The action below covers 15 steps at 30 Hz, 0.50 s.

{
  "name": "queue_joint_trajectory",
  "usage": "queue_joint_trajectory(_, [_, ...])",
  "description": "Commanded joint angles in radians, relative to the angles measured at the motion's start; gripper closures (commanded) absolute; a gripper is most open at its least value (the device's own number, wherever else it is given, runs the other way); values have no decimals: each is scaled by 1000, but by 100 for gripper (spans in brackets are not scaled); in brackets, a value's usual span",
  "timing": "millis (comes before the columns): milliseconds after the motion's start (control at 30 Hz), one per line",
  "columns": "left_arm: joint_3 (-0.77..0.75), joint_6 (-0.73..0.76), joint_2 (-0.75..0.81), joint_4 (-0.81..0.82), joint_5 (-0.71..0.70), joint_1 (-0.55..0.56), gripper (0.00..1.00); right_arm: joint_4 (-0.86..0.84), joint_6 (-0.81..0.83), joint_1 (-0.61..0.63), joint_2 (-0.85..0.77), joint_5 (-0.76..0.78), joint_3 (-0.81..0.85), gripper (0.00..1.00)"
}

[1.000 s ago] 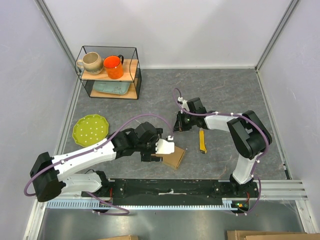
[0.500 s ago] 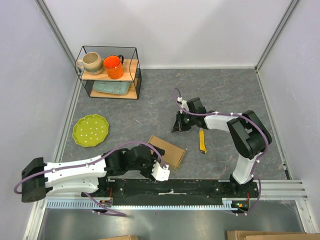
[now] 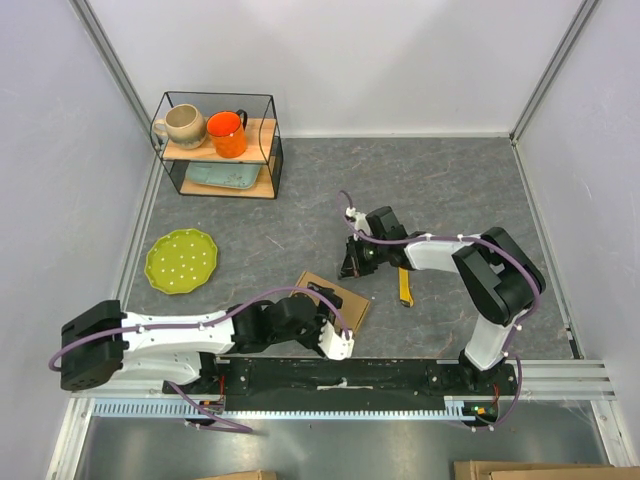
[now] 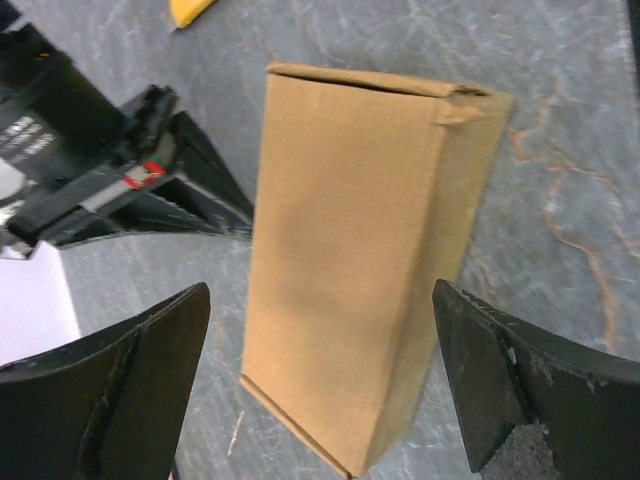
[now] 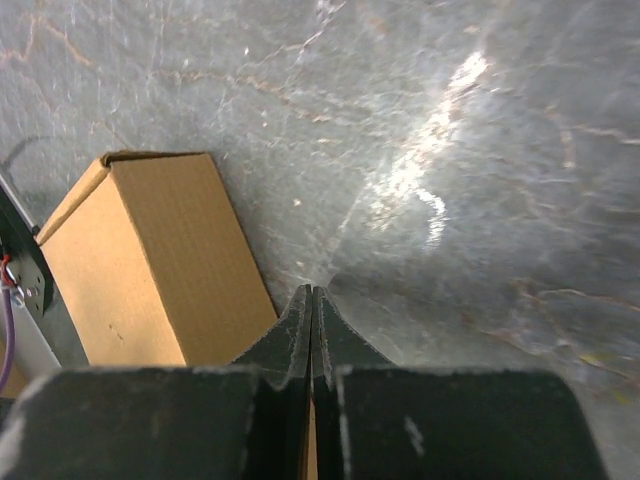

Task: Unpack the express box
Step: Adjust the express box at the center of the board.

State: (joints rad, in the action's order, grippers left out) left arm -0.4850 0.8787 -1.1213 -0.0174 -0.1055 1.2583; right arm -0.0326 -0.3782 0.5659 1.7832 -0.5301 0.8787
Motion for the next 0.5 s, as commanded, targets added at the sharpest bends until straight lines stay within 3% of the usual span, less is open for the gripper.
queue_joint_trajectory(0, [-24,77,-35,145,-95,4,1,-62,-4,31,-13,-19,-26,100])
queue_joint_trajectory(467, [-167,131,-74,178,-138,-45,1,-67,-2,65,-15,19,-61,100])
